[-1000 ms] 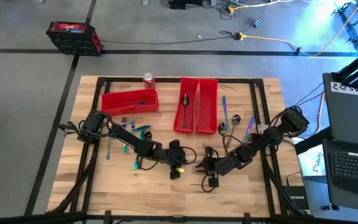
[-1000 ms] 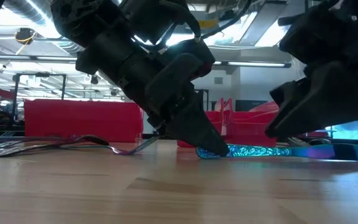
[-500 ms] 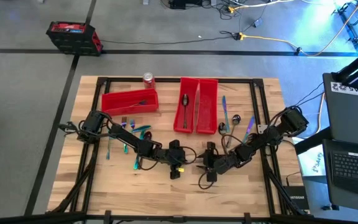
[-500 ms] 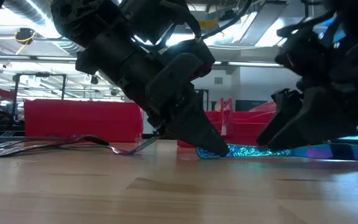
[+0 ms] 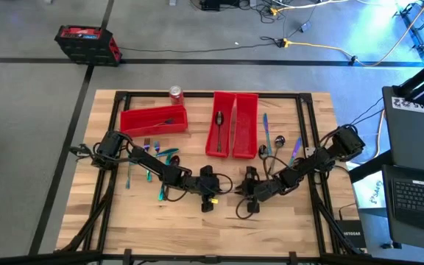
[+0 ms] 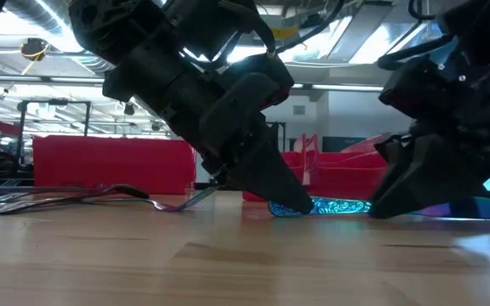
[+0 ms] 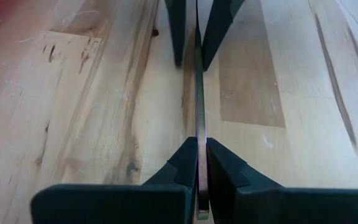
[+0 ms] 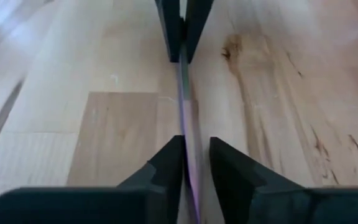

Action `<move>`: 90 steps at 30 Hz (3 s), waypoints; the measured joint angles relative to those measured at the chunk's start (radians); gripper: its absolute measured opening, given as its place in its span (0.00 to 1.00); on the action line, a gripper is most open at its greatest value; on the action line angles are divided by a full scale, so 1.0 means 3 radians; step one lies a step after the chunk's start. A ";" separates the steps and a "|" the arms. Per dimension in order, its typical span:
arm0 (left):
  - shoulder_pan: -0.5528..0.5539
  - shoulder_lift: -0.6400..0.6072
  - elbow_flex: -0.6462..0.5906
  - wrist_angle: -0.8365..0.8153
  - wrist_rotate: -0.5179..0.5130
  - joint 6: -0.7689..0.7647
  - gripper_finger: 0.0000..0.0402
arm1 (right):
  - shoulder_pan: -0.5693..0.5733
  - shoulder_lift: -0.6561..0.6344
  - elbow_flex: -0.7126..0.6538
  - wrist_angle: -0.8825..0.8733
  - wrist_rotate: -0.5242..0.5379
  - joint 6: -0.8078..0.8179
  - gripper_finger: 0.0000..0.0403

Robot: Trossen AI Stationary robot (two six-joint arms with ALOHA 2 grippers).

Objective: Sort silverware
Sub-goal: Put the blue table knife into the right red bin

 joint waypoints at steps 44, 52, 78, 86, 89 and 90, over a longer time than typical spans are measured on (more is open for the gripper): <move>-0.0124 0.0341 -0.0006 0.0957 -0.0190 0.0415 0.41 | 0.0000 0.0005 -0.0003 -0.0028 -0.0059 0.0034 0.01; -0.0120 0.0335 -0.0061 0.0942 -0.0431 0.0216 0.41 | 0.0000 0.0005 -0.0004 -0.0028 -0.0060 0.0034 0.01; -0.0108 0.0415 -0.0075 0.1034 -0.0590 0.0221 0.22 | -0.0001 0.0006 -0.0004 -0.0031 -0.0059 0.0033 0.01; -0.0108 0.0420 -0.0071 0.0980 -0.0532 0.0206 0.06 | -0.0001 0.0006 -0.0004 -0.0031 -0.0059 0.0033 0.01; -0.0092 0.0420 -0.0072 0.0935 -0.0461 0.0189 0.02 | -0.0001 0.0006 -0.0005 -0.0031 -0.0058 0.0037 0.01; -0.0083 0.0420 -0.0074 0.0932 -0.0425 0.0173 0.01 | -0.0001 0.0006 -0.0005 -0.0031 -0.0058 0.0037 0.01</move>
